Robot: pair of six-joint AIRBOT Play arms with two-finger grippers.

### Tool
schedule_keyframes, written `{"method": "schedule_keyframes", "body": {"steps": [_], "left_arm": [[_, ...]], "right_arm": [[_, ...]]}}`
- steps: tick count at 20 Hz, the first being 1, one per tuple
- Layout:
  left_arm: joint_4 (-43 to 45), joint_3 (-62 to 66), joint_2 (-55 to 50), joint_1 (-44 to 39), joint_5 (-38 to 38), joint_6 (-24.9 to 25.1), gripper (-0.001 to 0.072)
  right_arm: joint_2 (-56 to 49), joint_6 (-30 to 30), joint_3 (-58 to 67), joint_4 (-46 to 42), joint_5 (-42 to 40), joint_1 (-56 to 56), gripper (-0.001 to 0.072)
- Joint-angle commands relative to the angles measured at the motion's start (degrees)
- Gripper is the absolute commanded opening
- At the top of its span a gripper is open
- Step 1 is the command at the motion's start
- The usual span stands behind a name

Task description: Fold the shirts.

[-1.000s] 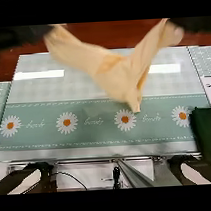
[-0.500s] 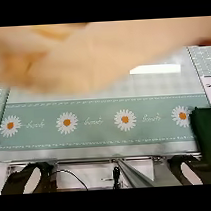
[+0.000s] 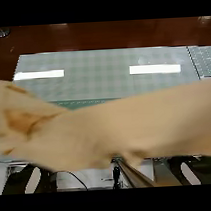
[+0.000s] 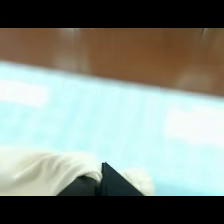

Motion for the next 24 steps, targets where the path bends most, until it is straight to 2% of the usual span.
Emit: {"method": "schedule_keyframes", "body": {"steps": [1, 3, 5, 8, 11, 14, 15, 16, 17, 18, 19, 21, 24], "left_arm": [[-3.85, -15.61, -1.22, -0.04, 0.66, -1.51, 0.0025], [-7.87, -25.2, -3.85, -0.92, 6.23, -0.85, 0.0025], [-8.55, -31.1, -8.61, -3.37, 11.96, -0.9, 0.0025], [-9.18, -32.41, -19.91, -8.44, 14.12, -0.92, 0.0026], [-13.03, -32.24, -30.75, -12.92, 18.75, -0.92, 0.0026], [-19.52, -30.86, -39.45, -14.82, 20.9, -1.09, 0.0028], [-21.79, -30.45, -41.38, -14.84, 20.94, -1.09, 0.0058], [-23.47, -30.01, -42.95, -14.78, 20.98, -1.09, 0.0208], [-23.45, -29.35, -43.98, -14.78, 20.85, -1.05, 0.0576], [-23.26, -28.26, -44.68, -14.29, 19.21, -0.83, 0.0704], [-21.9, -26.69, -44.89, -13.11, 16.0, -0.87, 0.0704], [-17.42, -23.5, -44.85, -9.42, 7.63, -0.87, 0.0704], [-12.7, -24.06, -44.76, -2.1, -4.57, -0.85, 0.0703]], "right_arm": [[2.54, 0.46, -18.88, 1.49, -1.44, -0.04, 0.0019], [2.71, 0.5, -31.12, 2.14, -7.8, -0.04, 0.0018], [1.14, 0.94, -42.95, 0.66, -17.62, -0.04, 0.0019], [-5.31, 4.9, -56.43, -4.39, -31.58, -0.04, 0.0019], [-17.2, 6.69, -60.7, -4.9, -45.79, -0.48, 0.0019], [-29.42, 8.09, -57.44, 0.52, -52.19, -4.09, 0.0019], [-32.63, 7.41, -55.87, 3.34, -52.43, -5.49, 0.0019], [-34.91, 6.34, -54.38, 5.62, -52.13, -6.8, 0.002], [-36.61, 5.33, -52.74, 7.98, -51.43, -8.33, 0.0091], [-37.46, 3.23, -51.06, 10.16, -49.77, -9.92, 0.0412], [-37.68, -0.72, -48.89, 11.69, -46.77, -11.96, 0.0624], [-36.76, -5.18, -44.81, 9.29, -39.1, -16.96, 0.062], [-32.54, -5.22, -46.51, 2.51, -33.77, -26.77, 0.0619]]}}
